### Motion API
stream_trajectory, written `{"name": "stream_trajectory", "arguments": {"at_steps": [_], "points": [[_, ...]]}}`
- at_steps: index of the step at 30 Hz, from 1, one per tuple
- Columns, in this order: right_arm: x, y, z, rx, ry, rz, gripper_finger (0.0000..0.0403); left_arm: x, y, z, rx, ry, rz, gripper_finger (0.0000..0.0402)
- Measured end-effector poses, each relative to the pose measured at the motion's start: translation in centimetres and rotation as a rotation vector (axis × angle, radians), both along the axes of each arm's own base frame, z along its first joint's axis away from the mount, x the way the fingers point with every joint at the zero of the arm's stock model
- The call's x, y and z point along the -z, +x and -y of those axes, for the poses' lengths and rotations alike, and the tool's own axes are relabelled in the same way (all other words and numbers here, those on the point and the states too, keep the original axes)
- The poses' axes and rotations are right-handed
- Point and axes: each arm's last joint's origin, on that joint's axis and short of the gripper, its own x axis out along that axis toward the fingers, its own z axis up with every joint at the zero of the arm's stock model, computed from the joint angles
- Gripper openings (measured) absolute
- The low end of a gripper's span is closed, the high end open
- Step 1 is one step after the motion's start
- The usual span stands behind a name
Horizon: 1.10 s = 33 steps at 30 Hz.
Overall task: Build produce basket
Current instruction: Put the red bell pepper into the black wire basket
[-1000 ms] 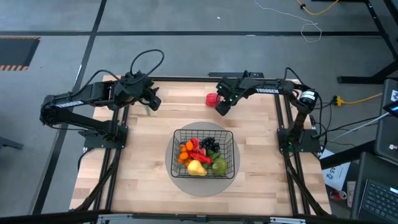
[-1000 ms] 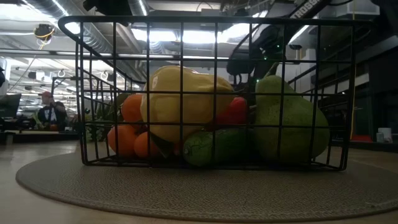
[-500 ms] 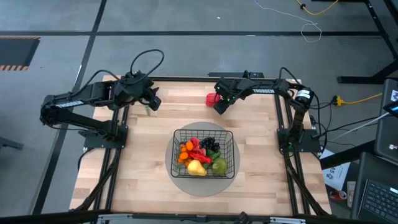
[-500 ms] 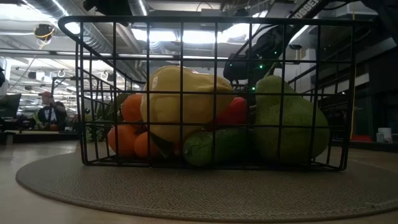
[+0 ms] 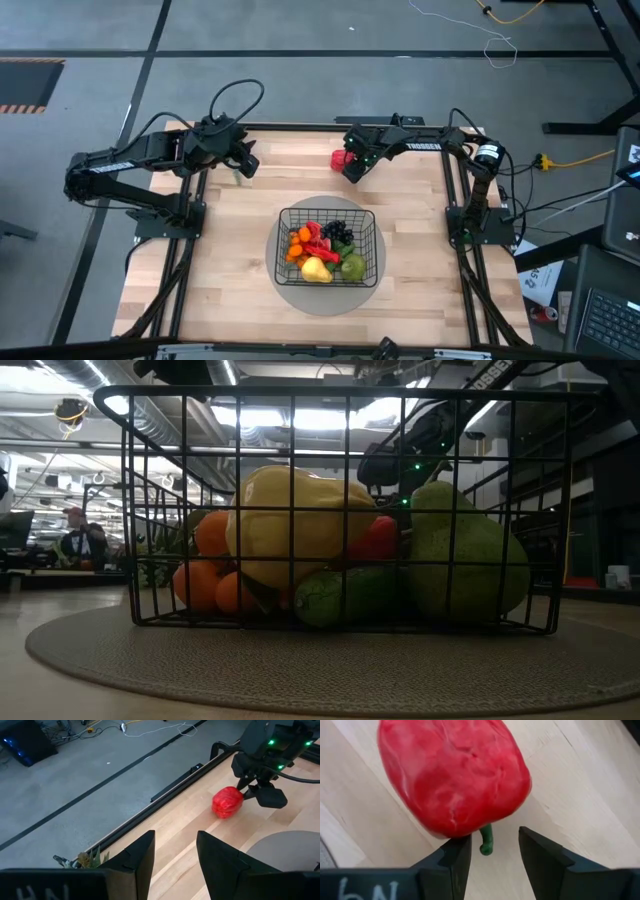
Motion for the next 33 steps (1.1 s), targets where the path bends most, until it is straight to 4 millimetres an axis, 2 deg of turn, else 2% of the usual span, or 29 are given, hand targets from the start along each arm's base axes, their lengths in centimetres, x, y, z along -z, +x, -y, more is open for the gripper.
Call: {"name": "stream_trajectory", "arguments": {"at_steps": [9,15,23,30,33], "points": [[0.01,0.02,-0.06,-0.004,0.019,0.009,0.0164,0.0,0.0,0.0,0.0,0.0,0.0,0.0142],[0.01,0.02,-0.05,-0.006,0.024,0.012,0.0144,0.0,0.0,0.0,0.0,0.0,0.0,0.0142],[0.01,0.03,-0.09,-0.01,0.032,0.015,0.0094,0.0,0.0,0.0,0.0,0.0,0.0,0.0142],[0.04,0.01,-0.2,-0.017,0.057,0.02,0.0017,0.0,0.0,0.0,0.0,0.0,0.0,0.0142],[0.06,-0.02,-0.2,-0.006,0.062,0.02,0.0012,-0.01,0.0,0.0,0.0,0.0,0.001,0.0142]]}}
